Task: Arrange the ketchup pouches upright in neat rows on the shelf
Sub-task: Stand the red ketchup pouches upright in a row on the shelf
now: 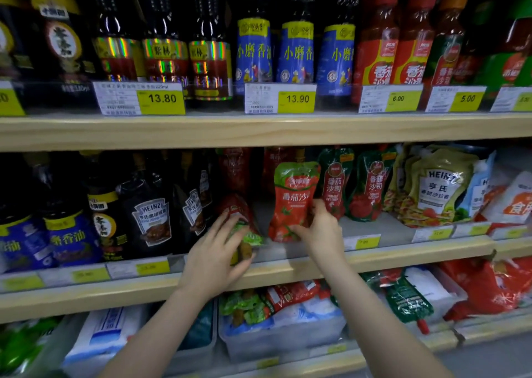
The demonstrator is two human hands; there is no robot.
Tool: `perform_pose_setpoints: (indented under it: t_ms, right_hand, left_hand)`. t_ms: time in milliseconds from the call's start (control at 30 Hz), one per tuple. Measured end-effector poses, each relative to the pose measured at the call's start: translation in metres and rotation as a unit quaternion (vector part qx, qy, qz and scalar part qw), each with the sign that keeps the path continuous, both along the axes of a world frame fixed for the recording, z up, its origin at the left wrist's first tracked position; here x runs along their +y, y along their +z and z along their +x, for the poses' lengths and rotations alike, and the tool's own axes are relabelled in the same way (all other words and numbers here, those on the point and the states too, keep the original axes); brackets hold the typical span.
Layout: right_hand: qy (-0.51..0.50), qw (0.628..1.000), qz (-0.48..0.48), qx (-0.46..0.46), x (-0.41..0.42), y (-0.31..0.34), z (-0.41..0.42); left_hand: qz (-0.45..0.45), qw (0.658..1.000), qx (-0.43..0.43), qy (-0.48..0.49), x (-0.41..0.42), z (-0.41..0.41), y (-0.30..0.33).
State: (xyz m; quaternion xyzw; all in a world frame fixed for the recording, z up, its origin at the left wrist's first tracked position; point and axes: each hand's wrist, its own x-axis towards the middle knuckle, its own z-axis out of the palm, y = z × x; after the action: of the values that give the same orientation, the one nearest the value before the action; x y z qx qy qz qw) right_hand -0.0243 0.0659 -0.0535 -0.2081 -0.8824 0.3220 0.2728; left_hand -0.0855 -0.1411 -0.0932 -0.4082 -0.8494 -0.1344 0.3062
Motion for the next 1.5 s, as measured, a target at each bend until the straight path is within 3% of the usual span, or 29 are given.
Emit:
perform_pose_setpoints:
  t_ms: [367, 733, 1133, 1367, 1500]
  right_hand:
    - [0.014, 1.000, -0.021, -0.003, 0.027, 0.003, -0.041]
    - [0.033, 0.999, -0.013, 0.027, 0.028, 0.001, -0.030]
    - [0.138, 0.978, 0.156, -0.021, 0.042, -0.023, 0.043]
    - [0.138, 0.977, 0.161, 0.001, 0.044, -0.025, 0.040]
    - [0.139, 0.979, 0.150, -0.009, 0.043, -0.024, 0.040]
  left_hand:
    - [0.000, 1.000, 0.002, 0.019, 0.001, -0.001, -0.003]
    - [0.004, 1.000, -0.003, 0.014, 0.000, -0.002, -0.005]
    - [0.007, 1.000, 0.022, 0.003, 0.005, 0.005, 0.002]
    - [0.120, 0.986, 0.101, -0.048, 0.003, 0.017, 0.037]
    - [0.168, 0.981, 0.097, -0.031, 0.012, 0.022, 0.081]
